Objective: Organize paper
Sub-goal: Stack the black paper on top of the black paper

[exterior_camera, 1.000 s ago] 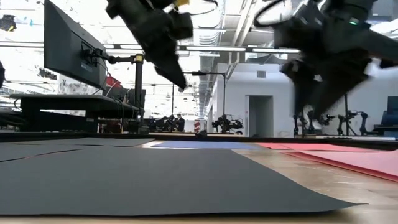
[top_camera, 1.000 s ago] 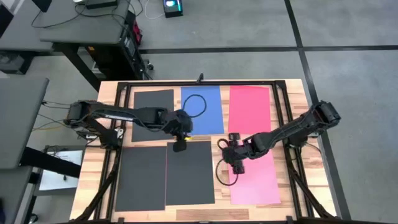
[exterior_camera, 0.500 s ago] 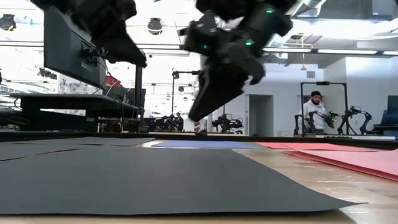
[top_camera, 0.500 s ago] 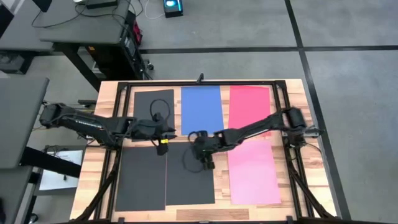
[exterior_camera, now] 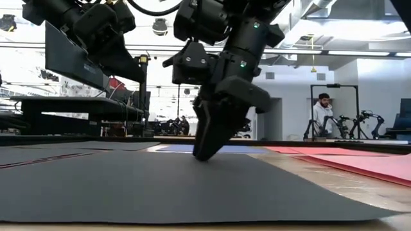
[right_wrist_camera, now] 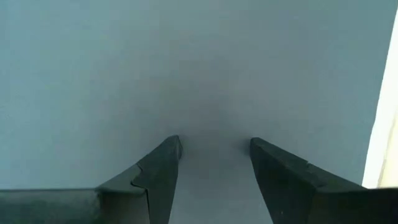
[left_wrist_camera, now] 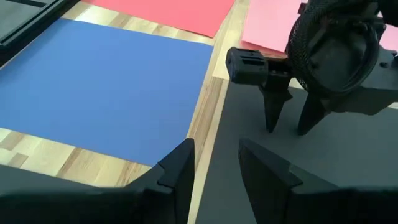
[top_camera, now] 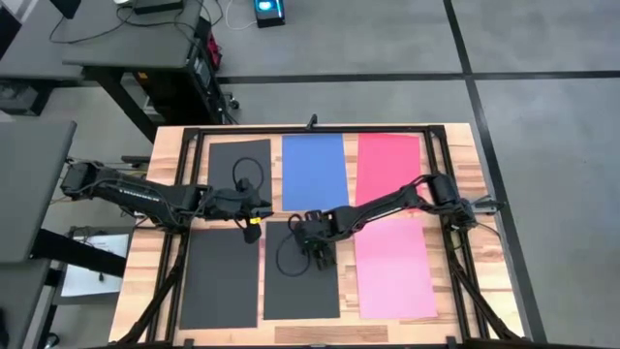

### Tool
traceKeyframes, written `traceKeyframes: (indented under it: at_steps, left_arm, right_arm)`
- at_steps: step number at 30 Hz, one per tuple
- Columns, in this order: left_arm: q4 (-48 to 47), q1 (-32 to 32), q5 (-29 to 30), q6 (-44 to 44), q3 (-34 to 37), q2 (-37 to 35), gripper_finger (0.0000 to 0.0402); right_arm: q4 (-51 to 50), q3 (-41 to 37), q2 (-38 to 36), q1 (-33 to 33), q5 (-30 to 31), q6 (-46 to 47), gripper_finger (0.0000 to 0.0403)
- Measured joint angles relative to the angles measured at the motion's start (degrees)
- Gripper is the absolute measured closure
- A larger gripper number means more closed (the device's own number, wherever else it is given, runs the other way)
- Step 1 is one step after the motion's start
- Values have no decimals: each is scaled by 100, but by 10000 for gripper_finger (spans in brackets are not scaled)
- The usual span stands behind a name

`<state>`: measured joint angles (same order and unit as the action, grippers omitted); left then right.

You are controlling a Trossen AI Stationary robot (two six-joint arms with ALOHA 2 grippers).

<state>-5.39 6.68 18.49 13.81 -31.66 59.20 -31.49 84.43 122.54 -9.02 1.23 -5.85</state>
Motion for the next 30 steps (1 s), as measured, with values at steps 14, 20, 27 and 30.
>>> traceKeyframes:
  at_steps: [14, 20, 27, 30]
  left_arm:
    - [39, -2, 26, -95, 0, 0, 293]
    - [19, -2, 59, -133, 0, 0, 292]
    - [-1162, -173, -43, 404, 0, 56, 292]
    - [-1557, -155, -193, 436, 0, 266, 292]
  right_arm:
    - [-112, -54, -227, -89, -4, 44, 216]
    - [88, -36, -558, -91, -4, 39, 216]
    - [819, -38, -601, -50, 136, -370, 216]
    - [995, -38, -601, 24, 243, -461, 215]
